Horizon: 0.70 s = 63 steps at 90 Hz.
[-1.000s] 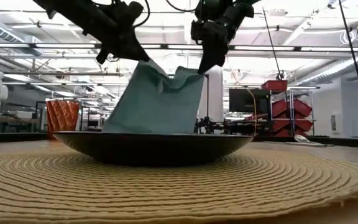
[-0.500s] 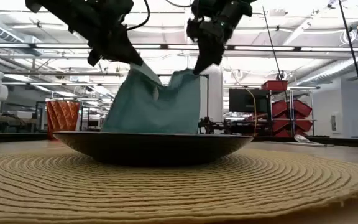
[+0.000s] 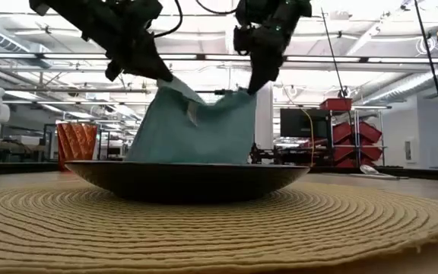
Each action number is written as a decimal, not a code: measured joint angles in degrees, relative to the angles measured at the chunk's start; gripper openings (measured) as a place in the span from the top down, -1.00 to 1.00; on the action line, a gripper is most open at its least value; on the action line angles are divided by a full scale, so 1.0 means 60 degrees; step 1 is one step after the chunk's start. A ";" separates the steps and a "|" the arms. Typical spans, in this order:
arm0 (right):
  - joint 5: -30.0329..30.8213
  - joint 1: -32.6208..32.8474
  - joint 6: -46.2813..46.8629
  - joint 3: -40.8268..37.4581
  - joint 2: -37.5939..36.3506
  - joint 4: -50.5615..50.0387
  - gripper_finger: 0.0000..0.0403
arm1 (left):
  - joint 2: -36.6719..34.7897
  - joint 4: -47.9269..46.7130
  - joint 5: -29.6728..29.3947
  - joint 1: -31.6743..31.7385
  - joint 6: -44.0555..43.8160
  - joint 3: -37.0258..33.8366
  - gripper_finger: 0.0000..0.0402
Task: Set table place
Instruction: Fold the blue napkin
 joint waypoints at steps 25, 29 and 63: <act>-0.0094 0.0455 0.0550 -0.0698 -0.0007 0.0687 1.00 | 0.0171 -0.0450 0.0208 -0.0343 -0.0838 -0.0476 1.00; -0.0093 0.0476 0.0644 -0.0815 -0.0007 0.0690 1.00 | 0.0214 -0.0350 0.0219 -0.0366 -0.1077 -0.0697 1.00; -0.0100 0.0597 0.1052 -0.1400 0.0036 0.0892 1.00 | 0.0237 0.0792 0.0350 -0.0730 -0.1487 -0.1377 1.00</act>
